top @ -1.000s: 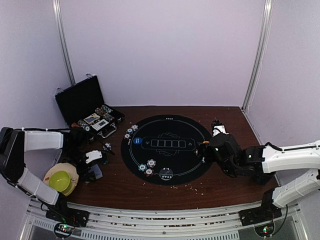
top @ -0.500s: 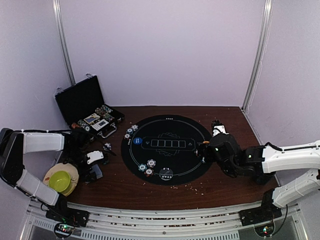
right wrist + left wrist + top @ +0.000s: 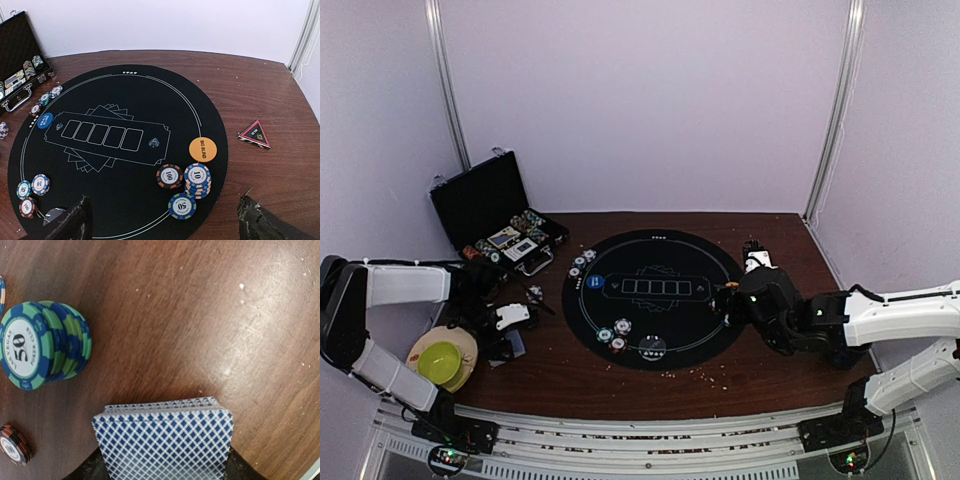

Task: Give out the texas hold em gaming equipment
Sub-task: Pick up the poker card from the face-down deck piles.

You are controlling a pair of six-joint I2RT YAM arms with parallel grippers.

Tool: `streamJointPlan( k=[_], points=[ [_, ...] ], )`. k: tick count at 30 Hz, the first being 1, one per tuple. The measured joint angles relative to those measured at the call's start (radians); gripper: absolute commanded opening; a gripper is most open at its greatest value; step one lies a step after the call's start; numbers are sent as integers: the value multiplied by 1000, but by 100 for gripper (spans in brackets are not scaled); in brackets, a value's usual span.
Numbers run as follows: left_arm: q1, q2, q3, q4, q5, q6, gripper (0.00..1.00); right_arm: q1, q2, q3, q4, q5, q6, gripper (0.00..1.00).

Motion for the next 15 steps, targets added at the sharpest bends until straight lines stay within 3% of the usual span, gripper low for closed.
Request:
streamJointPlan(
  k=[8, 15],
  points=[
    [-5, 13, 15, -13, -10, -7, 42, 0, 7, 0, 0, 0, 0, 100],
    [-13, 16, 35, -29, -31, -57, 42, 0, 13, 0, 0, 0, 0, 100]
  ],
)
